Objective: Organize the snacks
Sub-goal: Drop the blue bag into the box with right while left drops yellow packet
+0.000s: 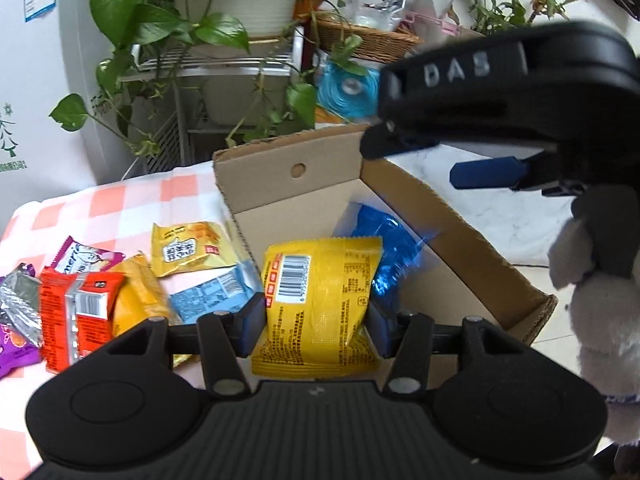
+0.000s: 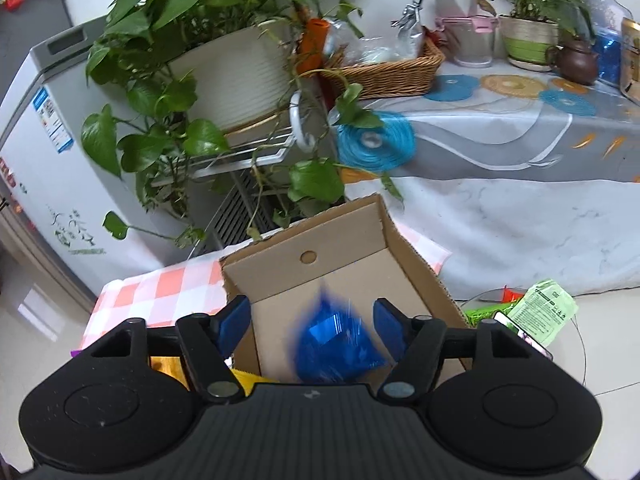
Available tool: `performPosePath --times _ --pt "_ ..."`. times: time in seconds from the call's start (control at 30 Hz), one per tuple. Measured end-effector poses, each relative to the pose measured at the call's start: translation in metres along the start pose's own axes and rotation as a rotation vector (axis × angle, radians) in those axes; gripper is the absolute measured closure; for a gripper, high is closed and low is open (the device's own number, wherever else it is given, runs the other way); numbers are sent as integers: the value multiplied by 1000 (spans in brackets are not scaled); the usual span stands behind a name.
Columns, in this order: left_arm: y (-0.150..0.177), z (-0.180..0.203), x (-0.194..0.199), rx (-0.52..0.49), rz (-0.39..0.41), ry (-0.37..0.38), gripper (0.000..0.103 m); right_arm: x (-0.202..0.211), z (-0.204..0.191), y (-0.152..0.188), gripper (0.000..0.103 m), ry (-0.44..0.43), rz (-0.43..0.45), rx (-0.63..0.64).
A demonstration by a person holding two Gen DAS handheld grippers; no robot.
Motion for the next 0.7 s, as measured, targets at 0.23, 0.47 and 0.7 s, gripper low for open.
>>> performPosePath --times 0.23,0.47,0.7 --pt "-2 3 7 -52 -2 -68 15 0 -4 -1 18 -3 8 14" --pt "3 -9 13 -91 -48 -134 11 -3 -15 1 13 15 14 79" --pt "14 -31 15 -100 -92 -240 5 -11 -26 3 11 21 -12 115"
Point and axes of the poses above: each gripper's, at about its wrist camera, not at the fingertips, and x roughly against the way its jaws point, z to its right, y to its underside, the point moved 3 cm from there along -x, roughly the way its jaws point, and after that the axes turned 13 degrees about -z, right-handed, at the moved point
